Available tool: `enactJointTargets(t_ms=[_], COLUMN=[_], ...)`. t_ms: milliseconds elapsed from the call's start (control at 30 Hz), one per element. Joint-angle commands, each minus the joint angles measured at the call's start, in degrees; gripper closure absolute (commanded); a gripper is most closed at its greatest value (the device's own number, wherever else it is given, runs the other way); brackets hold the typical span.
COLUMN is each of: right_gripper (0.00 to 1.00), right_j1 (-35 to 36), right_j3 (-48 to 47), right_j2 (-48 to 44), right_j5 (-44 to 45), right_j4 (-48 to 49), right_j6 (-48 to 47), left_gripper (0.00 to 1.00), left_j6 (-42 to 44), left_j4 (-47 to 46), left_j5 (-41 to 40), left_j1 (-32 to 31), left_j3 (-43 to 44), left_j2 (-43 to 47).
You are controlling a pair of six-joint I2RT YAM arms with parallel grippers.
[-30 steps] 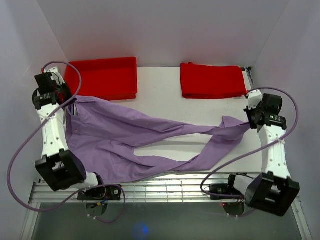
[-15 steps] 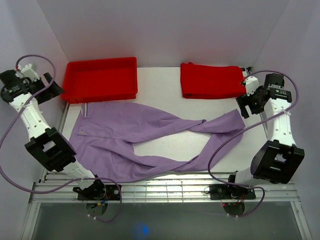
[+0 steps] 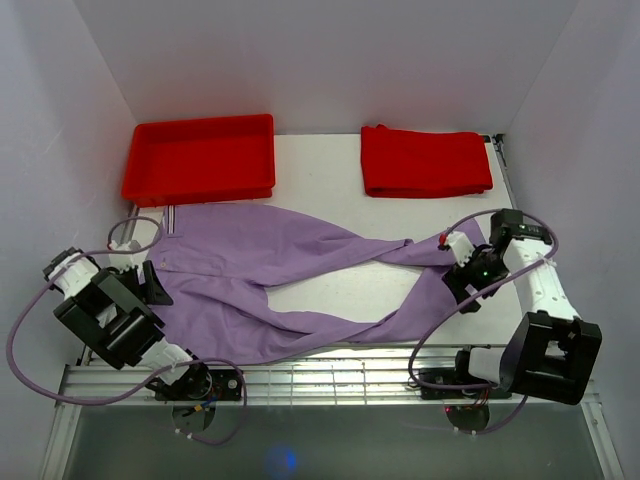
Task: Fold and stack the trousers
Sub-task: Flatten the trousers out
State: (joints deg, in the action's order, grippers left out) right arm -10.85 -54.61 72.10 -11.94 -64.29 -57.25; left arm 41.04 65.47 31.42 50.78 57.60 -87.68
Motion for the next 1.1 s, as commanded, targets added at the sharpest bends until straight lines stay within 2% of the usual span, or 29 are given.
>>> enactJointTargets(t_ms=[0,67,133,233,267,333,367,433,467,500,567,767,833,867,900,933,967,1000,1033,1067], right_gripper=[0.12,0.15,0.19,0.30,0.40,0.52,0.65,0.83,0.92,0.92,0.92,0.92,0.92,0.92,0.79,0.65,0.38,0.30,0.26,0.23], right_j1=[4.5,7.6,9.3,10.8,10.9,10.9,10.9,10.9,10.9,10.9,10.2,3.8,3.1,3.3,3.5,4.3,5.4,6.8,10.6,13.5], right_j3=[6.5,11.0,12.7,13.5,12.8,11.2,8.9,6.8,5.9,4.4,3.5,-1.4,-4.3,-7.5,-9.4,-11.0,-12.5,-12.7,-12.5,-11.8], right_j2=[-3.2,-2.9,-0.9,3.2,4.4,8.9,10.3,14.2,15.0,16.0,16.1,12.5,10.2,9.4,7.6,6.5,5.3,2.7,1.3,0.3], right_j5=[3.0,6.4,9.0,11.7,11.7,14.8,15.4,16.9,17.7,18.4,20.3,21.6,17.8,15.3,12.8,6.0,4.0,2.6,1.7,1.4], right_j4=[4.5,10.6,13.9,20.6,23.7,26.0,27.6,29.1,30.0,31.2,32.3,33.1,28.8,21.7,17.8,14.1,9.8,8.5,8.1,7.6], right_j6=[-1.6,0.4,1.5,3.5,3.9,5.2,5.7,6.6,7.0,7.0,6.5,3.4,2.1,1.4,0.3,-0.1,-0.3,-0.4,0.1,0.3], left_gripper=[0.17,0.23,0.25,0.31,0.40,0.53,0.59,0.71,0.74,0.76,0.83,0.87,0.80,0.67,0.60,0.53,0.48,0.38,0.33,0.31], left_j6=[4.1,2.2,0.6,-3.0,-4.2,-8.2,-9.6,-13.3,-14.4,-15.3,-17.0,-18.3,-16.8,-16.2,-14.1,-12.7,-11.5,-9.7,-4.5,-2.5], left_j4=[-8.0,-10.4,-14.3,-18.9,-19.8,-20.9,-21.0,-20.6,-20.5,-20.5,-20.4,-17.7,-15.3,-14.4,-12.1,-10.8,-9.8,-6.8,-5.1,-4.0], left_j5=[-3.9,-6.5,-8.4,-11.7,-12.4,-13.0,-13.0,-12.1,-11.9,-11.8,-11.6,-10.2,-8.7,-8.1,-6.3,-5.3,-4.4,-2.7,1.6,2.6], left_j1=[-0.9,-2.3,-3.4,-6.0,-6.6,-7.9,-8.2,-8.1,-8.1,-8.2,-8.2,-8.2,-8.3,-8.4,-8.7,-8.8,-8.9,-9.1,-9.3,-10.9], left_j3=[-4.6,-7.5,-8.8,-10.1,-9.9,-7.6,-6.4,-2.0,-0.5,0.9,4.9,10.7,10.8,10.7,10.4,10.3,10.2,10.2,10.4,10.4], left_j2=[5.9,5.9,5.5,3.1,1.9,-3.1,-5.1,-10.5,-11.8,-12.9,-15.2,-16.2,-14.5,-13.6,-11.4,-10.0,-8.4,-6.6,-3.0,-1.2])
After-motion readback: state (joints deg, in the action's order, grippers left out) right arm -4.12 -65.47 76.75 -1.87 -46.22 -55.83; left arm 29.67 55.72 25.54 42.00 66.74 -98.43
